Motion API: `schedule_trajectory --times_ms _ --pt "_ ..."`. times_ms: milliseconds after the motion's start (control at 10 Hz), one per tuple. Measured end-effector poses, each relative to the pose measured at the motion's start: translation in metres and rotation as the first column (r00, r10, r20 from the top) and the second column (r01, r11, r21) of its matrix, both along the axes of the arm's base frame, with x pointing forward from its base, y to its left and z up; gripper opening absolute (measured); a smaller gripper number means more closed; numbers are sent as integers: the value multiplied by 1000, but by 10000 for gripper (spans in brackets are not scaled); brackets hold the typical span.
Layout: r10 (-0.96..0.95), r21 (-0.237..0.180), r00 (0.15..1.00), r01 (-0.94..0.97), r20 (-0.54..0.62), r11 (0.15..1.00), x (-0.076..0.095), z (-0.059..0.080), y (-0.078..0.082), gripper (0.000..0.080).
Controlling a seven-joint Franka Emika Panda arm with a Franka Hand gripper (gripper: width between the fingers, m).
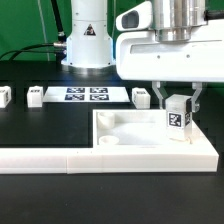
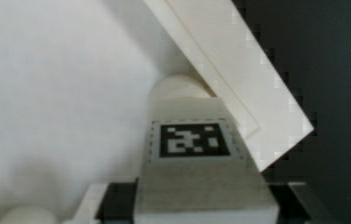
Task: Assemble square table
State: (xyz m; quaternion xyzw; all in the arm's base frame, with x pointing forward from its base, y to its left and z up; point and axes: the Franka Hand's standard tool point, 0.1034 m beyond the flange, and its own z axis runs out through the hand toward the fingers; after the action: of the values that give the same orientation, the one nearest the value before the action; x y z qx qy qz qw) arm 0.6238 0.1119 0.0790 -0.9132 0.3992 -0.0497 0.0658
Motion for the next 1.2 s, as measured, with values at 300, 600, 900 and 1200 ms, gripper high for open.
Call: schedule_trajectory --times_ms 300,600,900,1200 --pt "-227 36 974 227 -25 973 0 0 0 291" --pt "-183 30 983 184 -20 982 0 0 0 291" --pt "43 -2 999 -43 -2 999 -1 -1 1 620" --pt "343 -46 939 -342 13 939 -1 0 3 648"
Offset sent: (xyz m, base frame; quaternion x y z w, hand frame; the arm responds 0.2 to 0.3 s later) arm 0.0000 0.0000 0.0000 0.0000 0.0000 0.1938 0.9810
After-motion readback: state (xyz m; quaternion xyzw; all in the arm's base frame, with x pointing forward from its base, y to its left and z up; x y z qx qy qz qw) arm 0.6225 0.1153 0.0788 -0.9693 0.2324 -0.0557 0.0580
